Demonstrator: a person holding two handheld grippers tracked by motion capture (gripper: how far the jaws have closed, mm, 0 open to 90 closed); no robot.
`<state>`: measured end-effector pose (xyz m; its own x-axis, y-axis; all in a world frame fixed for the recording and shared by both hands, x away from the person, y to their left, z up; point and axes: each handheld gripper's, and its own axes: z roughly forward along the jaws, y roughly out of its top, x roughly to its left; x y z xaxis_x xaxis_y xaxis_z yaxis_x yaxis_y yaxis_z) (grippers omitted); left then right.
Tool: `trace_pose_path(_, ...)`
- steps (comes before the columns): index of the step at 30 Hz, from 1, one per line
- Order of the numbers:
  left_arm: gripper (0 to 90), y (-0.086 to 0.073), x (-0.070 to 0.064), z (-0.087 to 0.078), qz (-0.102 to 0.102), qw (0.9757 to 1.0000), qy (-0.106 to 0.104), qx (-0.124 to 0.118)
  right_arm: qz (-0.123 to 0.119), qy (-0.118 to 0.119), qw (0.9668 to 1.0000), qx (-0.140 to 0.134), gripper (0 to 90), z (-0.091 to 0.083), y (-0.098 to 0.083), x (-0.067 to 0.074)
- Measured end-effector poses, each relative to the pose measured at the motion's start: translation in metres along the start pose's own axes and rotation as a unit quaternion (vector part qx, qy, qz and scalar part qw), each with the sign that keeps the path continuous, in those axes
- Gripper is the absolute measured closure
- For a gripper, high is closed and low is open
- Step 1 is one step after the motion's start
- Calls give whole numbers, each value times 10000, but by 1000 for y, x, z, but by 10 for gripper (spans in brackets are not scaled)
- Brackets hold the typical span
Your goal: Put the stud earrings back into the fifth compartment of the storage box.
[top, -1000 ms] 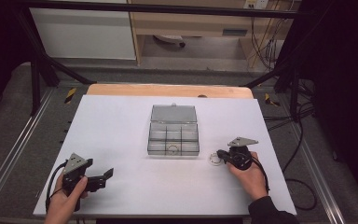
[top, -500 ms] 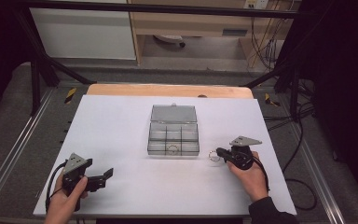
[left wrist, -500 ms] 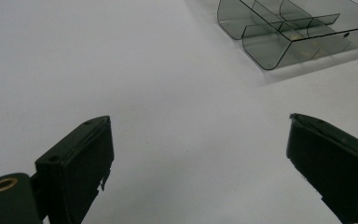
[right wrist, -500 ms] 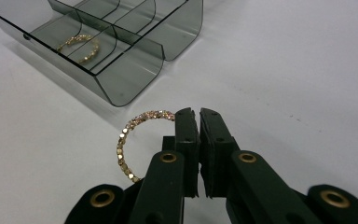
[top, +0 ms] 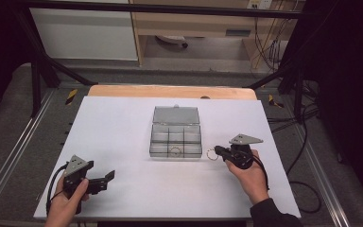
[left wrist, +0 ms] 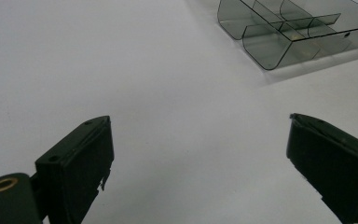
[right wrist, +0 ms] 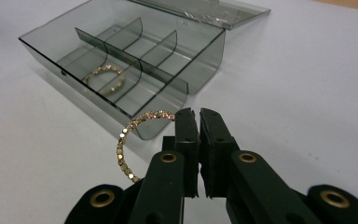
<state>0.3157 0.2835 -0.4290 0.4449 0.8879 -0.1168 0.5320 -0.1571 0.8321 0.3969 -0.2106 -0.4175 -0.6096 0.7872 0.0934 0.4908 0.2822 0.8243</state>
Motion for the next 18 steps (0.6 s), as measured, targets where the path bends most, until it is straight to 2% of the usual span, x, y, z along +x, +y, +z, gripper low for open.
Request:
trace_pose_path(7, 78, 0, 0, 0, 14, 10000, -4, 2, -95, 62, 9999, -99, 869, 0, 24, 4)
trace_pose_path(18, 78, 0, 1, 0, 11, 10000, 4, 15, -209, 130, 9996, -118, 869, 10, 47, 9)
